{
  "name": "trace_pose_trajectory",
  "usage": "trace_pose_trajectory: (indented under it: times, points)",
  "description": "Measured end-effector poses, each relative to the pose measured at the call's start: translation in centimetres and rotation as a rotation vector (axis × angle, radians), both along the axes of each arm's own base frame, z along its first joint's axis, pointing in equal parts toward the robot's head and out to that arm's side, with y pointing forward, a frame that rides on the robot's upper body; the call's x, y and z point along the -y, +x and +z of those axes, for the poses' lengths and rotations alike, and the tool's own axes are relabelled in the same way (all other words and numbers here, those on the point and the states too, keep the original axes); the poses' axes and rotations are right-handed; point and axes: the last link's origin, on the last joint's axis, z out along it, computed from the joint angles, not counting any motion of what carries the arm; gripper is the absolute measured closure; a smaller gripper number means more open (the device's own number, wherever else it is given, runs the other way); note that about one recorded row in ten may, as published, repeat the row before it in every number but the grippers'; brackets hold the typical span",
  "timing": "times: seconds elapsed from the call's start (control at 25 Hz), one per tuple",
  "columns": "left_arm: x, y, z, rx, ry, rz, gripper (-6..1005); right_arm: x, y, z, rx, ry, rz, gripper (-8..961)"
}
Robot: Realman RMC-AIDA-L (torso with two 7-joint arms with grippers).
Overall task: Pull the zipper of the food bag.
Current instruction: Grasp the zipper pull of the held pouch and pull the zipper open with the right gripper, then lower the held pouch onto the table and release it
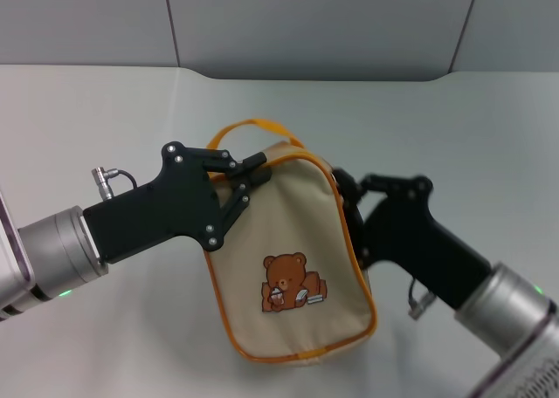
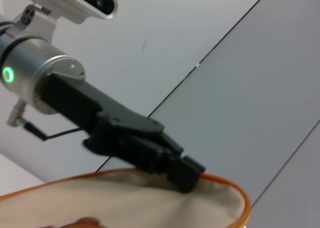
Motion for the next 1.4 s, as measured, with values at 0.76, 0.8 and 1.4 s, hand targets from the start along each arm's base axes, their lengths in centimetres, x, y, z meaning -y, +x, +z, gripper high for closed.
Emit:
trace_pose_trajectory:
  times: [0.76, 0.8, 1.4]
  points:
    - [-0.1, 0.0, 0.0, 0.01, 0.002, 0.015, 942, 10.4, 6.1, 0.0, -0.056, -0.043, -0.25, 917]
    - [0.0, -0.1, -0.1, 0.015, -0.001, 0.021, 940, 10.3, 6.1, 0.1, -0.071, -0.049, -0.255, 915]
    - [1.7, -2.5, -0.9, 0.205, -0.02, 0.315, 906, 6.5, 7.4, 5.5, -0.449, -0.405, -0.31, 520]
